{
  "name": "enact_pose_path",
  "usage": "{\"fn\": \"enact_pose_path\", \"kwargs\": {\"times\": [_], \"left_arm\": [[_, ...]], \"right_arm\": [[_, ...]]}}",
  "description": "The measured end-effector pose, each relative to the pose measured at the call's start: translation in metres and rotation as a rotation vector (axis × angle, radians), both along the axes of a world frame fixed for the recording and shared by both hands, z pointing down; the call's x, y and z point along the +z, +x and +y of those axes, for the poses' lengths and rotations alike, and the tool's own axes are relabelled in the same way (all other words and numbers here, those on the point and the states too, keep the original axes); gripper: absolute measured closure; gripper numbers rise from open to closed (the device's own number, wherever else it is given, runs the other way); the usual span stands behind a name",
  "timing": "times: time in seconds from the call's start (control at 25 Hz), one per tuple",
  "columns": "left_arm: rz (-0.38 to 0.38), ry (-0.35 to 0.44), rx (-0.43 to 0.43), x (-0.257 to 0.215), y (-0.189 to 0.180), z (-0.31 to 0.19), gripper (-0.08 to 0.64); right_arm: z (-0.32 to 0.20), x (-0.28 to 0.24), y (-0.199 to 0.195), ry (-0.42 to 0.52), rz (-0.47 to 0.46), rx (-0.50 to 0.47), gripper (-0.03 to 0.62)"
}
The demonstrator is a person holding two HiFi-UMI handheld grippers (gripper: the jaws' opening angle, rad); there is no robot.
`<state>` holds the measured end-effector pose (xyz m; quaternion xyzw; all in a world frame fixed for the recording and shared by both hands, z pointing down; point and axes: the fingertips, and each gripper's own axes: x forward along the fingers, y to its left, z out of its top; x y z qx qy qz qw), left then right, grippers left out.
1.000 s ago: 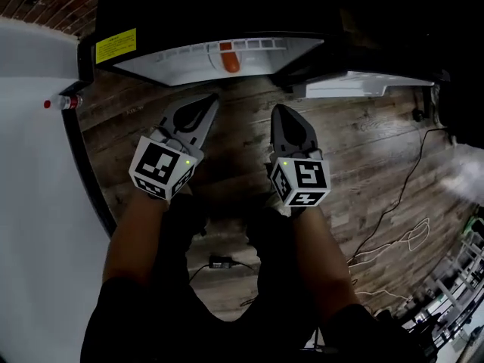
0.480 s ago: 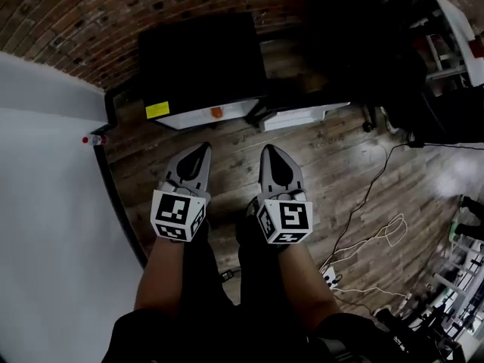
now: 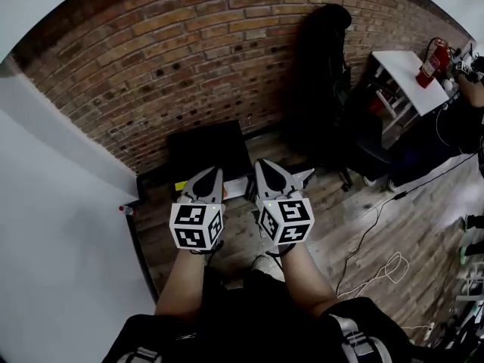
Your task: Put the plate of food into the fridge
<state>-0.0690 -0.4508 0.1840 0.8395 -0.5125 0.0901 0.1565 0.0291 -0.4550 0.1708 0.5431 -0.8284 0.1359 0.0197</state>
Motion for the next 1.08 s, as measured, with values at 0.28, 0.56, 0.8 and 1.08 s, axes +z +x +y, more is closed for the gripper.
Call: {"fn": "enact_pose_path", "kwargs": {"times": [0.28,0.56,0.8,1.08], "left_arm": [[-0.018,0.129,0.006,-0.084,-0.012,-0.014,0.563],[0.006,0.169,-0.035,-0.103,-0.023,-0.021,0.563],[0.02,0.144,-0.041,-0.093,-0.012,-0.012,0.563],[0.022,0.159,-0.047,-0.101,-0.006,-0.024,0.563]], "right_arm": [[-0.005,-0.081,-0.039,0.114,0.002,-0.086,0.58],[-0.011,-0.104,-0.048,0.171,0.039,-0.121,0.579],[-0.007,-0.098,-0.037,0.15,0.018,-0.129,0.58],[-0.017,-0.103,-0.024,0.167,0.014,-0.116,0.58]]}}
